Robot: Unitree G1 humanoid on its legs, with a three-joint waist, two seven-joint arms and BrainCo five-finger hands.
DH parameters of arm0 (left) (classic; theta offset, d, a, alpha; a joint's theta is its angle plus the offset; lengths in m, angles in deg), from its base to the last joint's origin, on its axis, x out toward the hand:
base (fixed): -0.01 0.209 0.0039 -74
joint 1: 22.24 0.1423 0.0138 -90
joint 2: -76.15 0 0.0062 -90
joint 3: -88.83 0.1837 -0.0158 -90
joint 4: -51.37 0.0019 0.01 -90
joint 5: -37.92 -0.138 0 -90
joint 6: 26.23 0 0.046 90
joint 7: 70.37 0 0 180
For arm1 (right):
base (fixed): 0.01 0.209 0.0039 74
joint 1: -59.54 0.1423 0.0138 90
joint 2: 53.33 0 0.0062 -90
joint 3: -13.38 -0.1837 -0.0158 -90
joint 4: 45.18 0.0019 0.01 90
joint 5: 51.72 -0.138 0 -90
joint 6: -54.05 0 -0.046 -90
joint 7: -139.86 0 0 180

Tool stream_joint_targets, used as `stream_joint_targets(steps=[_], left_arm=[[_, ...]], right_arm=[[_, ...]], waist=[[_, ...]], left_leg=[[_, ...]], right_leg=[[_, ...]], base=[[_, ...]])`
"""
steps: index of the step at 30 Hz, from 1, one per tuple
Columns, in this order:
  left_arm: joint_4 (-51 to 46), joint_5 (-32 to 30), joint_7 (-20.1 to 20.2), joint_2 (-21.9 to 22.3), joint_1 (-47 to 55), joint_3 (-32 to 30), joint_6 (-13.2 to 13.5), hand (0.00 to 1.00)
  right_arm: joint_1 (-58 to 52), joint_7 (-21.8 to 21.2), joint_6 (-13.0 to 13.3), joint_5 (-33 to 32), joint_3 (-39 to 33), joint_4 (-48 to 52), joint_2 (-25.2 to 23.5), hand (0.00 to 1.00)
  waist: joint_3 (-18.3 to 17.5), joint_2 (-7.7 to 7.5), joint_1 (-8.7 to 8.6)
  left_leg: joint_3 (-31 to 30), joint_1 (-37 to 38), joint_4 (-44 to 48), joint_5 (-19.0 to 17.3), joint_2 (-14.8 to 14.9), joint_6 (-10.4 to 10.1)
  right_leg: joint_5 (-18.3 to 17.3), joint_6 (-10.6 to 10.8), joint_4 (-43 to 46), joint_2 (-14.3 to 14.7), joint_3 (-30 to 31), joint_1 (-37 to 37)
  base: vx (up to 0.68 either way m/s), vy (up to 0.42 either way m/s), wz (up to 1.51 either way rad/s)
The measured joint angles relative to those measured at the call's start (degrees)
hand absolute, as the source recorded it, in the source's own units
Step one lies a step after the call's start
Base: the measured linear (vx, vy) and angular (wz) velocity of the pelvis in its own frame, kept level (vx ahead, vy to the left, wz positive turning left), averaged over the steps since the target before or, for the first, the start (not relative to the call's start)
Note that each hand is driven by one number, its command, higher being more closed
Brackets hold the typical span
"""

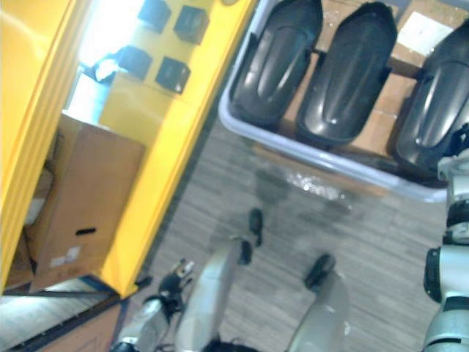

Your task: Walk over and take plastic housings, then place them on the shelf

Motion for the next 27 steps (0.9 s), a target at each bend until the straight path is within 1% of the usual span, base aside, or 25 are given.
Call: stream_joint_targets(steps=[1,2,4,5,7,9,10,12,13,14,15,17,18,19,20,21,22,23,24,25,26,27], left_arm=[[-0.03,1.27,0.22,0.13,-0.15,-0.1,-0.01,0.0],[-0.24,5.59,0.88,0.15,-0.51,-0.66,-0.04,0.0],[-0.44,9.97,1.88,0.18,-0.99,-1.97,0.03,0.0],[-1.71,15.62,3.4,0.16,-1.3,-3.9,0.17,0.0],[-4.32,20.39,3.82,0.04,-1.36,-5.47,0.65,0.0],[-8.39,24.15,3.8,-0.55,-1.59,-7.4,2.18,0.0],[-9.28,24.8,3.75,-0.71,-1.59,-7.79,2.38,0.0],[-12.16,24.77,3.2,-0.87,-1.23,-9.14,4.03,0.0],[-13.26,24.74,3.15,-0.97,-0.94,-9.34,4.49,0.0],[-16.54,24.7,2.73,-1.37,0.02,-9.63,5.11,0.0],[-18.33,24.66,2.19,-1.75,0.47,-9.63,5.46,0.0],[-28.15,22.95,-1.65,-2.9,3.1,-11.12,6.8,0.0],[-30.68,21.87,-2.85,-2.92,3.75,-11.95,6.87,0.0],[-36.06,17.04,-6.19,-3.04,5.22,-13.56,7.55,0.0],[-38.68,14.03,-7.95,-3.34,5.4,-13.77,7.9,0.0],[-40.1,11.95,-8.82,-3.62,5.41,-13.91,7.92,0.0],[-43.13,6.43,-10.49,-3.62,5.23,-14.0,7.77,0.0],[-44.93,3.54,-11.34,-3.61,4.87,-13.81,7.26,0.0],[-45.89,2.1,-11.77,-3.63,4.58,-13.49,6.77,0.0],[-46.67,-0.5,-12.08,-3.62,3.85,-12.74,6.34,0.0],[-47.76,-2.99,-12.21,-3.63,2.31,-11.77,5.52,0.0],[-48.83,-5.1,-12.27,-3.69,0.39,-10.7,4.59,0.0]], right_arm=[[-0.01,0.59,0.19,0.54,0.02,0.0,-0.17,1.0],[-0.05,2.39,0.53,0.77,0.46,0.12,-0.7,1.0],[-0.2,4.31,0.78,0.94,0.47,0.53,-1.31,1.0],[-1.25,6.66,1.08,1.59,0.37,2.18,-1.96,1.0],[-2.04,8.6,1.15,2.96,0.16,3.94,-2.91,1.0],[-3.12,11.25,1.01,4.54,-0.44,7.52,-4.89,1.0],[-3.37,11.86,1.0,4.77,-0.8,8.52,-5.34,1.0],[-3.83,13.74,0.41,6.29,-1.61,11.3,-6.14,1.0],[-3.89,14.03,0.21,6.66,-1.81,12.01,-6.14,1.0],[-4.34,14.14,0.0,7.49,-2.97,13.7,-6.15,1.0],[-4.94,14.19,-0.09,8.04,-3.72,14.71,-6.15,1.0],[-8.78,15.11,-0.47,10.02,-6.67,19.74,-6.44,1.0],[-10.15,15.22,-0.6,10.58,-7.45,21.32,-6.7,1.0],[-13.24,15.57,-0.65,12.07,-9.05,25.64,-8.18,1.0],[-15.15,15.96,-0.66,12.95,-9.75,28.77,-9.34,1.0],[-16.72,16.43,-0.62,13.69,-10.37,31.04,-10.02,1.0],[-20.59,16.77,-0.51,16.28,-11.93,36.53,-11.75,1.0],[-22.09,16.84,-0.48,18.08,-12.42,39.48,-13.09,1.0],[-22.97,16.89,-0.39,19.04,-12.53,41.19,-13.88,1.0],[-24.47,16.98,-0.1,20.71,-12.56,43.52,-14.81,1.0],[-25.84,16.98,0.67,22.67,-12.58,46.04,-15.96,1.0],[-26.39,16.94,2.21,24.82,-12.53,47.47,-17.23,1.0]], waist=[[0.02,-0.03,0.03],[-0.09,-0.33,0.15],[-0.03,-0.47,0.12],[0.05,-0.79,0.08],[-0.03,-1.38,-0.21],[-0.17,-3.59,-0.53],[-0.1,-4.15,-0.65],[-0.09,-6.16,-0.99],[-0.08,-6.6,-1.1],[0.03,-7.46,-1.19],[0.02,-7.97,-1.25],[0.49,-10.01,-1.66],[0.29,-10.59,-1.93],[-0.46,-11.94,-2.59],[-1.25,-12.7,-2.91],[-1.82,-13.2,-2.98],[-3.3,-14.28,-3.6],[-4.0,-14.82,-4.24],[-4.5,-15.09,-4.37],[-5.74,-15.5,-4.51],[-6.98,-15.79,-4.94],[-8.0,-16.05,-5.39]], left_leg=[[-0.08,0.27,-0.06,0.0,0.04,0.0],[-0.09,0.81,-0.18,-0.01,0.18,-0.01],[-0.06,1.44,-0.29,-0.01,0.3,-0.01],[0.0,2.26,-0.44,0.0,0.56,-0.01],[-0.05,3.17,-0.69,0.0,0.84,-0.02],[-0.05,5.2,-1.83,0.07,1.04,-0.12],[-0.07,5.95,-2.16,0.11,1.04,-0.19],[0.03,9.07,-3.76,0.11,0.93,-0.32],[0.04,9.84,-4.3,0.14,0.9,-0.42],[0.11,11.3,-5.51,0.22,0.9,-0.86],[0.14,12.12,-6.32,0.34,0.82,-1.04],[0.25,16.43,-10.01,1.46,0.32,-1.24],[0.26,17.5,-10.94,1.88,0.08,-1.29],[0.47,20.29,-13.45,2.56,-0.39,-1.47],[0.73,21.43,-14.73,2.81,-0.52,-1.72],[0.91,22.09,-15.65,2.99,-0.63,-1.84],[1.11,23.66,-18.12,3.69,-1.18,-1.83],[1.36,24.78,-19.7,4.25,-1.39,-1.89],[1.57,25.65,-20.75,4.55,-1.44,-2.02],[2.02,26.67,-22.35,4.92,-1.52,-2.06],[2.22,28.43,-24.35,5.57,-1.79,-2.01],[2.58,30.62,-26.66,6.25,-2.07,-2.16]], right_leg=[[0.0,0.0,-0.17,0.03,-0.21,0.4],[0.0,-0.01,-0.42,0.09,-0.27,1.03],[0.04,-0.01,-0.81,0.23,-0.5,1.91],[0.31,-0.03,-1.58,0.88,-0.88,3.17],[0.62,-0.06,-2.63,1.14,-1.55,4.72],[1.02,-0.01,-4.05,1.91,-1.92,7.07],[1.18,0.01,-4.65,1.93,-2.02,7.89],[1.73,0.13,-7.5,2.39,-2.27,11.21],[1.95,0.08,-8.35,2.69,-2.3,12.03],[2.19,-0.19,-10.19,3.22,-2.36,13.59],[2.44,-0.21,-11.11,3.46,-2.43,14.36],[3.68,-0.07,-15.11,4.06,-3.11,18.65],[4.05,0.04,-16.11,4.11,-3.34,19.71],[5.3,0.54,-18.52,4.71,-3.55,22.31],[5.79,0.7,-20.0,4.96,-3.53,23.36],[6.03,0.7,-20.82,5.08,-3.54,23.86],[6.57,0.85,-22.72,5.24,-3.78,25.22],[7.3,0.88,-23.85,5.34,-3.84,26.05],[7.86,0.73,-24.65,5.51,-3.74,26.6],[8.57,0.79,-25.79,5.67,-3.5,27.02],[9.35,0.71,-27.24,5.83,-3.49,28.35],[9.81,0.73,-28.07,5.83,-3.38,29.64]], base=[[0.0,-0.01,0.04],[0.01,-0.011,0.03],[0.0,0.0,0.0],[0.0,0.0,0.0],[0.03,-0.018,0.04],[0.05,-0.025,0.03],[0.06,-0.022,0.0],[0.05,0.005,0.0],[0.04,0.001,-0.04],[0.04,0.003,-0.04],[0.06,-0.013,-0.02],[0.07,-0.018,0.04],[0.1,-0.022,0.05],[0.11,-0.047,-0.01],[0.11,-0.056,-0.06],[0.13,-0.067,-0.03],[0.13,-0.048,0.04],[0.11,-0.039,0.03],[0.08,-0.019,-0.08],[0.09,-0.017,-0.12],[0.13,-0.023,-0.13],[0.12,-0.018,-0.1]])
